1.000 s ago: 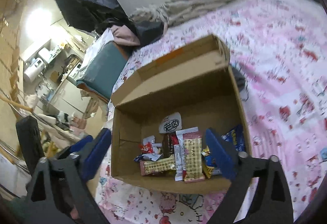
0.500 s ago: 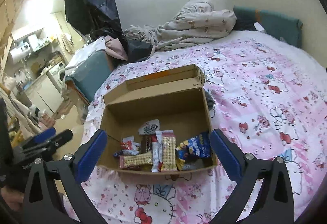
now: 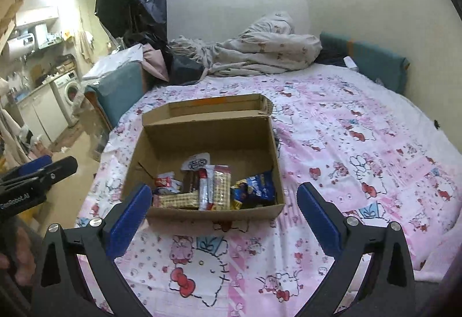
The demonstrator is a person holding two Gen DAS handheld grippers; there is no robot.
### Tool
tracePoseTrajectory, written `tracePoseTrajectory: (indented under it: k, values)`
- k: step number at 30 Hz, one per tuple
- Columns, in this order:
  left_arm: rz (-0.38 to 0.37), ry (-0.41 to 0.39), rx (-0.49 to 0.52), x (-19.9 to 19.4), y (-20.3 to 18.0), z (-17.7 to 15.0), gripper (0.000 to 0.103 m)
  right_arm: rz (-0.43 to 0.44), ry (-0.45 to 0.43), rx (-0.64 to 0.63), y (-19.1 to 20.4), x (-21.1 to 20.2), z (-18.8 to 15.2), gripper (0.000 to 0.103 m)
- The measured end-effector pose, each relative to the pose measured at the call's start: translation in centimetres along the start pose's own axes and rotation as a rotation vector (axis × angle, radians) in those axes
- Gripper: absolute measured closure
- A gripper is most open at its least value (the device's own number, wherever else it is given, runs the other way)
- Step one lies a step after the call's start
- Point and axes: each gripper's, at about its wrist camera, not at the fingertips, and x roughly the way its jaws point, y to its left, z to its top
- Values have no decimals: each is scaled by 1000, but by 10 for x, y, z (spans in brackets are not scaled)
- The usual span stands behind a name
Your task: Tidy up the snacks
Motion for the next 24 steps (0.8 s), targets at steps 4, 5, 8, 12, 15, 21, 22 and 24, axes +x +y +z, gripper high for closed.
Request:
tracePoseTrajectory:
  k: [4,5,8,12,15,21,22,24]
  values:
    - [40,1,20,3,-3,-5,1,-6,8,16,4,6,-4,0]
    - [50,-4,25,2,-3,-6,0,-7,13,13,4,8,-5,0]
    - [40,-10,19,0,-1,-7,0,-12,33,17,4,13,-7,0]
    - [26,15,-1,5,2,-8,0,-17,35,7,7,14,-8,0]
    - [29,25,2,7,1,-10,0,-20,33,-3,9,15,-7,0]
    - [22,27,18,7,-2,-13,0,-21,31,-1,10,16,-7,0]
    - [24,25,22,6,-2,-13,0,-19,32,3,10,16,-7,0]
    - [27,23,25,6,-3,-13,0,-18,32,6,9,15,-7,0]
